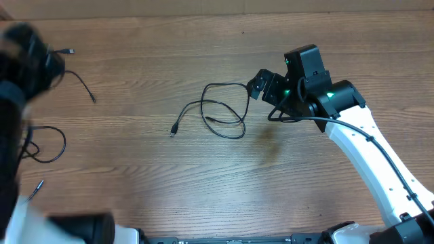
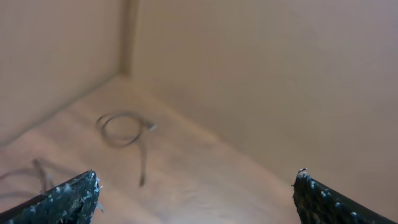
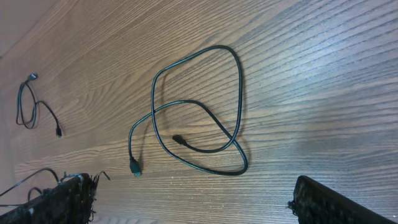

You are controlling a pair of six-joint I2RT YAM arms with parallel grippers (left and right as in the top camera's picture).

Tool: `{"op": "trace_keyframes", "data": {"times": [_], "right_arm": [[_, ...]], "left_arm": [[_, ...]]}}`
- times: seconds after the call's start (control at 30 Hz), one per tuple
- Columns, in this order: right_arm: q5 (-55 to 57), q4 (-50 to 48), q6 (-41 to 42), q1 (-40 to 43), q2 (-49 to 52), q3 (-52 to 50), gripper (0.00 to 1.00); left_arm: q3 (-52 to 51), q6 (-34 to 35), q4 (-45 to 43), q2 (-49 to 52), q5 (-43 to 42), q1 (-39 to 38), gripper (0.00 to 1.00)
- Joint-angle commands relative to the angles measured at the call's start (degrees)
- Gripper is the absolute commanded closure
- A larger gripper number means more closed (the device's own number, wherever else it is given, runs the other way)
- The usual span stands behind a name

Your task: Untangle cables

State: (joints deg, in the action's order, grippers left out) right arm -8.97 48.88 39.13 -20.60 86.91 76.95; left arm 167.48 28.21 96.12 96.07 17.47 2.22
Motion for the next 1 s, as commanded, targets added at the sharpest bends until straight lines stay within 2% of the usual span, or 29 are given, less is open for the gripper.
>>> {"op": "trace_keyframes", "data": {"times": [0.0,0.23,0.4,0.73,0.97], "right_arm": [[0.4,-0.3,-0.1,0.4,-0.1,0.9,0.0],[0.4,-0.3,-0.1,0.4,-0.1,0.9,0.0],[0.4,-0.3,-0.1,0.4,-0.1,0.9,0.0],[0.4,-0.3,-0.1,0.4,-0.1,0.9,0.0],[0.4,-0.3,-0.1,0.4,-0.1,0.9,0.0]], "left_arm": [[-0.9,2.7,0.1,7.7,5.9,-1.7,0.0],[-0.9,5.4,-0.1,10.7,15.2,-7.6,0.01],[-0.9,5.5,-0.5,11.2,12.5,-8.3,0.01],[-0.9,6.8,-4.1,13.1,12.5,-8.2,0.01],[-1.4,6.7,-6.4,19.2,12.6,-8.1,0.01]]}}
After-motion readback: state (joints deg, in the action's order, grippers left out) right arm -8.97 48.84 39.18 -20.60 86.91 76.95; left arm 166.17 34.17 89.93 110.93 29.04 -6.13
